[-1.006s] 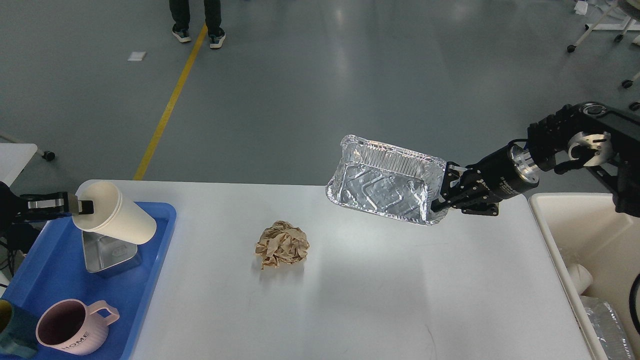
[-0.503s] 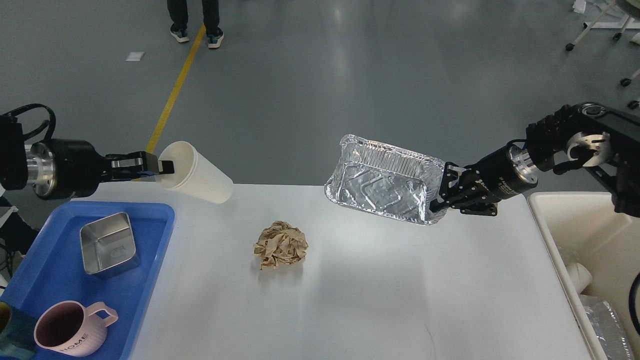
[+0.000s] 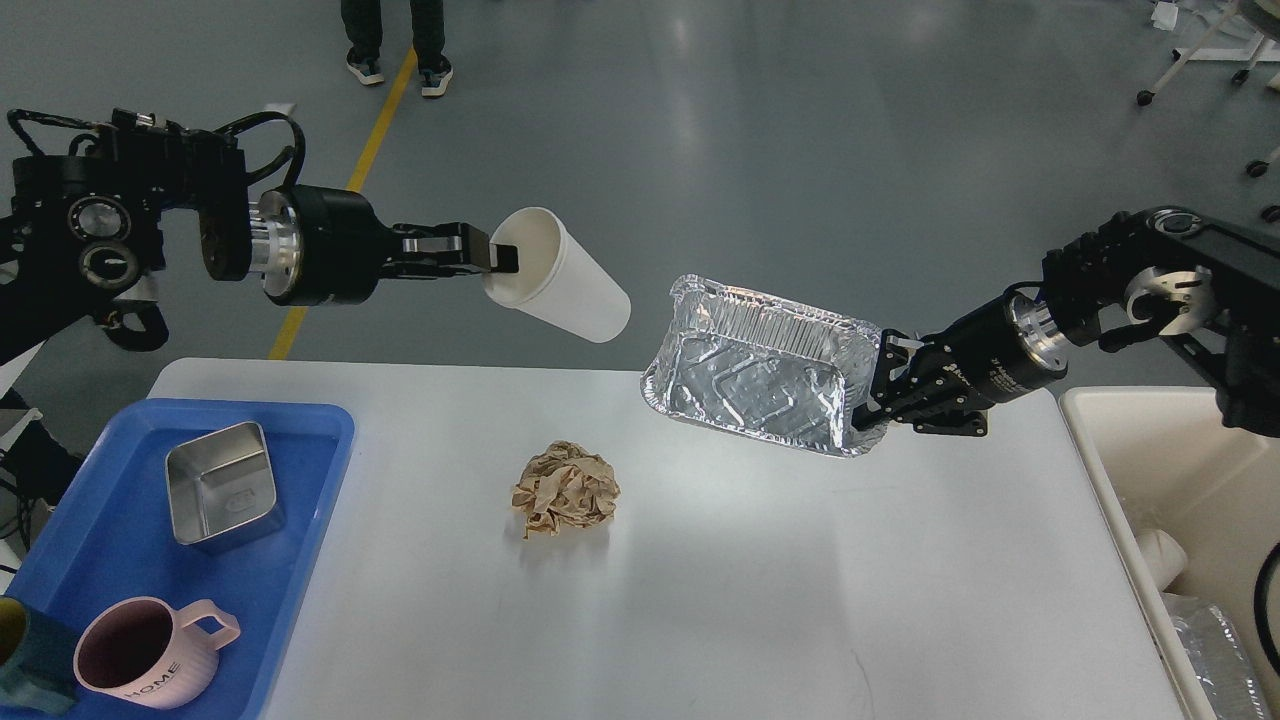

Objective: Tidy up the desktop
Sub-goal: 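Place the paper cup into the held foil tray and release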

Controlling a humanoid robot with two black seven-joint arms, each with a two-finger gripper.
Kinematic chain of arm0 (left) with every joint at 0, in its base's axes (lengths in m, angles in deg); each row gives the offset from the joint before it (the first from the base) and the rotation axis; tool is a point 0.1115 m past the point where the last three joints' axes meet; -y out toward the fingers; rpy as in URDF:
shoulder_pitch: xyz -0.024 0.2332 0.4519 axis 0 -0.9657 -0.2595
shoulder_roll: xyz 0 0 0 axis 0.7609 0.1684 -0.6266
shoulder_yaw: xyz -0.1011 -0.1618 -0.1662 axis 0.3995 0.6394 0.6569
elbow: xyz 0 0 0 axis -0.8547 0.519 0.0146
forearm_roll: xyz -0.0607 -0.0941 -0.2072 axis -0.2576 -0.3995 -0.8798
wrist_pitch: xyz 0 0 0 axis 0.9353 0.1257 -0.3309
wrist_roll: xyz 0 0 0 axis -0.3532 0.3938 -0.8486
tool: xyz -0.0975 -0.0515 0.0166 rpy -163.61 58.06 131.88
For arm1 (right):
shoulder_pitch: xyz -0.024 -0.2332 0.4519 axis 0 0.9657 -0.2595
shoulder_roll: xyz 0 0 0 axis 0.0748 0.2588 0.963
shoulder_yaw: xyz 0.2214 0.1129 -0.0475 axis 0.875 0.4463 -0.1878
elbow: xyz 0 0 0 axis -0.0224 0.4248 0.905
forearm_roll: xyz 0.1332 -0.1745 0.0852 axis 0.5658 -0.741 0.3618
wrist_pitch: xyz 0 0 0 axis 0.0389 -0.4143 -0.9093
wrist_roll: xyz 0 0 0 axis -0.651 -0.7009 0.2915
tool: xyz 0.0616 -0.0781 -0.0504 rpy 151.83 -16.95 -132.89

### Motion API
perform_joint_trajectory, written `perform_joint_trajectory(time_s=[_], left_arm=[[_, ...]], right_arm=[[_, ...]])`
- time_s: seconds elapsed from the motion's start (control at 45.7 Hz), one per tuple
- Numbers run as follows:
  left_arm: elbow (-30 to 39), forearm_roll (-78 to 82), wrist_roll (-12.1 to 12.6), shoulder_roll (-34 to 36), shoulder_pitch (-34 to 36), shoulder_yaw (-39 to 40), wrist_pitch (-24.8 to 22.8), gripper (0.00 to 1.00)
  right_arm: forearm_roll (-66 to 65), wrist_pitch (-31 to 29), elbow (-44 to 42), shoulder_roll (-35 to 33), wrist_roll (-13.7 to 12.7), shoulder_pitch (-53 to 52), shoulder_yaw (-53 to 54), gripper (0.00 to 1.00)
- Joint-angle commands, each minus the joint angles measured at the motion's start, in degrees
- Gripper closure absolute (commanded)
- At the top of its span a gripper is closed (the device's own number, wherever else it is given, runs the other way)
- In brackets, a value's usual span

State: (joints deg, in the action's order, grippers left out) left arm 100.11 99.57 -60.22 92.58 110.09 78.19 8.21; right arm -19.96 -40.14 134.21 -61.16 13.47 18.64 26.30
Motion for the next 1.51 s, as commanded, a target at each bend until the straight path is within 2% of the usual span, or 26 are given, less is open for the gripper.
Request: perform_joint_trajectory(time_s=[0.0, 0.262, 0.525, 0.831, 1.115, 1.224, 1.312, 1.487], left_arm=[[-4.31, -0.09, 0.02, -6.12, 4.27, -2.69, 0.03, 0.96], [-12.75, 0.18, 0.02, -18.78, 7.70, -6.91, 0.47, 0.95], [-20.57, 0.97, -0.07, -29.41, 7.71, -9.90, 0.82, 0.95], [-26.64, 3.61, -0.07, -37.68, 7.00, -11.66, 2.93, 0.95], [-27.34, 3.78, -0.07, -38.39, 7.71, -13.16, 3.54, 0.93], [-27.61, 3.96, 0.02, -38.65, 7.44, -13.16, 5.83, 0.87], [-27.61, 3.96, -0.07, -38.83, 7.53, -13.16, 7.06, 0.87], [-27.61, 3.96, -0.07, -39.00, 8.06, -13.16, 6.62, 0.87]], right_arm=[[0.01, 0.00, 0.26, 0.06, -0.08, -0.08, 0.00, 1.00], [0.01, 0.00, 0.35, -0.20, 0.01, 0.01, 0.00, 1.00], [0.01, 0.00, 0.35, -0.12, 0.01, 0.01, 0.00, 1.00], [0.01, 0.00, 1.14, -0.99, 0.01, 0.01, 0.00, 1.00], [0.01, 0.00, 1.14, -0.91, 0.01, 0.01, 0.00, 1.00], [0.01, 0.00, 1.14, -0.91, -0.08, 0.01, 0.09, 1.00], [0.01, 0.00, 1.14, -0.82, 0.01, 0.01, 0.00, 1.00], [0.01, 0.00, 1.23, -0.91, 0.01, 0.01, 0.00, 1.00]])
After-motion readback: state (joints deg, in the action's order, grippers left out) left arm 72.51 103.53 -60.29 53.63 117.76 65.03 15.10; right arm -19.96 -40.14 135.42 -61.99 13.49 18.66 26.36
